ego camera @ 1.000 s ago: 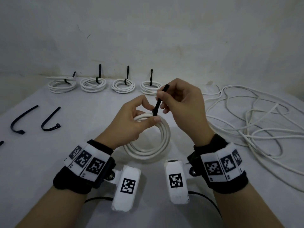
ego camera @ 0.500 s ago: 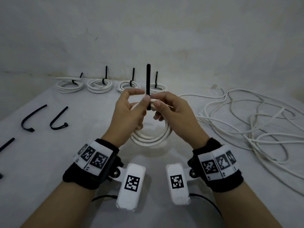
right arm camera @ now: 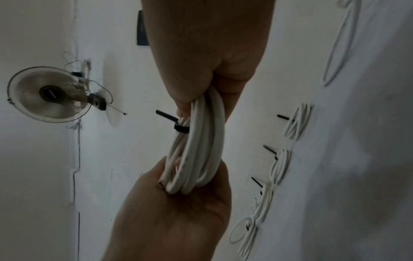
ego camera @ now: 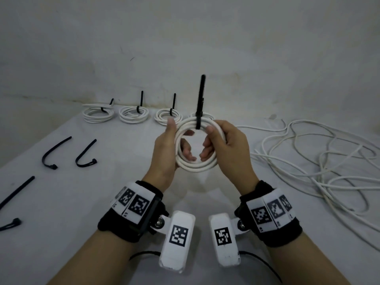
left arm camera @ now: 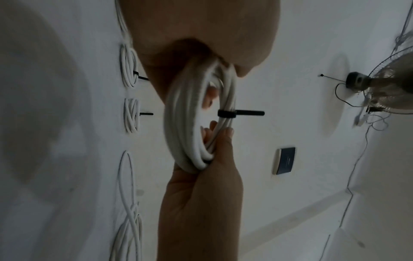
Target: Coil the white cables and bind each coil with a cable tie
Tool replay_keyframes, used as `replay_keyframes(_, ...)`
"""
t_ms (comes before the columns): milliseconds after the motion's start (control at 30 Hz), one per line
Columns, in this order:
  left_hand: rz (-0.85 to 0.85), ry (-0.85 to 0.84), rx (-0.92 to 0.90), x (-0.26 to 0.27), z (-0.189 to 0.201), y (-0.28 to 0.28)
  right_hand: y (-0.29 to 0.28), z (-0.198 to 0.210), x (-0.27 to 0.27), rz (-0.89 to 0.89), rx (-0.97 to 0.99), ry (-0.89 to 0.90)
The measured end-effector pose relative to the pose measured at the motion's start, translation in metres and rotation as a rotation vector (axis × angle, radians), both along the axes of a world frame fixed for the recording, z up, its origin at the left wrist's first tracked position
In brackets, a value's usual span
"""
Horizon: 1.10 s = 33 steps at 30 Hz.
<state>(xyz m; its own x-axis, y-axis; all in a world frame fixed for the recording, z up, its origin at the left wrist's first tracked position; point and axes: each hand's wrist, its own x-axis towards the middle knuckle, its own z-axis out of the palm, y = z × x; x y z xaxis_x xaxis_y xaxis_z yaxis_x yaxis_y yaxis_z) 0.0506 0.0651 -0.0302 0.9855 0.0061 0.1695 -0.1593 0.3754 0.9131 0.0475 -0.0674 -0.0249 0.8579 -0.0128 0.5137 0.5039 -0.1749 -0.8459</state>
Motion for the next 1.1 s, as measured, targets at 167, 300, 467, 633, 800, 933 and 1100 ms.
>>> replay_keyframes(167, 0.071, -0.077, 0.072, 0.0, 0.002, -0.001, 0.01, 0.005, 0.009, -0.084, 0.041, -0.043)
replay_keyframes(300, 0.195, -0.066, 0.102, 0.005, -0.005, 0.004, 0.026, 0.0, 0.02, -0.117, 0.028, -0.034)
replay_keyframes(467, 0.243, -0.035, 0.189, 0.014, -0.004, 0.02, 0.042, -0.002, 0.029, -0.103, 0.133, 0.019)
replay_keyframes(633, 0.218, 0.024, 0.335, 0.026, -0.002, 0.042, 0.052, -0.008, 0.037, -0.05, 0.128, 0.093)
replay_keyframes(800, 0.209, 0.134, 0.295, 0.039, 0.003, 0.066, 0.049, -0.017, 0.044, 0.03, 0.132, 0.23)
replay_keyframes(933, 0.238, 0.198, 0.323, 0.059, 0.003, 0.084, 0.033, -0.035, 0.058, -0.036, -0.222, 0.228)
replay_keyframes(1100, 0.159, 0.283, 0.295, 0.089, 0.001, 0.071, 0.004, -0.055, 0.064, -0.129, -0.762, 0.351)
